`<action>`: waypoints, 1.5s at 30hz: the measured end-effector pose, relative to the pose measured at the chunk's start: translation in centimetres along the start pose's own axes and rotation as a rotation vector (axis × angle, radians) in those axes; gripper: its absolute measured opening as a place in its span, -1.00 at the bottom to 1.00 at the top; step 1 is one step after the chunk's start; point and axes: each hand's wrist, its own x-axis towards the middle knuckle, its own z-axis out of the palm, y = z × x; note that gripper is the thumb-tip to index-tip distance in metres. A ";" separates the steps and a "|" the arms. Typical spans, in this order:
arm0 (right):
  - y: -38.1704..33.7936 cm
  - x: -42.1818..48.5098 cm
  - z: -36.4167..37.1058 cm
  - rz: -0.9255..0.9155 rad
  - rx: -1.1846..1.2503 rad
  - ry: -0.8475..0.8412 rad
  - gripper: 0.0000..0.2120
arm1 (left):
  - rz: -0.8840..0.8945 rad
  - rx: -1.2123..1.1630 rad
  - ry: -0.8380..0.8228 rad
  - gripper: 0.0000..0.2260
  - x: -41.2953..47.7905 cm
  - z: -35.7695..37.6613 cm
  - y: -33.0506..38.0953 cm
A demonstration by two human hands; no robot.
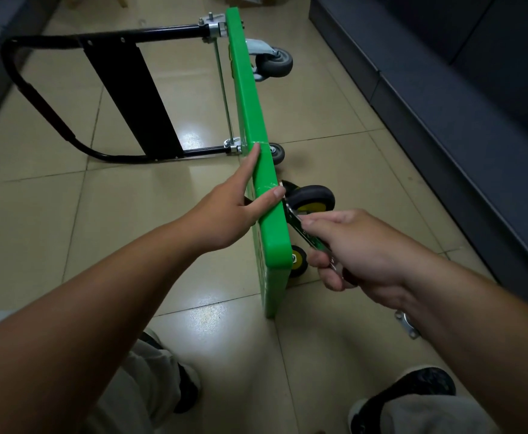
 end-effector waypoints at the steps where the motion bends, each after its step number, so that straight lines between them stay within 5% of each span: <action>1: -0.2 0.0 0.1 -0.003 0.002 -0.001 -0.79 | 0.001 0.006 0.004 -0.14 0.0 0.0 0.0; 18: 0.0 1.0 1.5 -0.084 -0.160 0.063 -0.70 | 0.016 0.040 0.051 -0.19 -0.7 0.5 -0.2; 27: 0.5 1.1 1.8 -0.151 -0.237 0.125 -0.75 | 0.050 0.245 0.105 -0.34 -0.6 1.3 -0.9; 31: 6.1 1.8 2.2 -0.399 -0.622 0.279 -0.70 | 0.058 0.243 0.123 -0.37 -0.5 1.5 -0.9; 33: 10.5 2.0 2.3 -0.382 -0.721 0.265 -0.59 | 0.060 0.229 0.095 -0.36 -0.3 1.7 -0.9; 40: 15.0 5.4 0.0 -0.542 -0.633 0.453 -0.60 | 0.046 0.120 0.013 -0.23 0.3 0.6 -1.3; 45: 12.5 4.4 -0.4 -0.514 -0.345 0.459 -0.65 | 0.045 0.157 0.028 -0.26 0.1 0.9 -0.8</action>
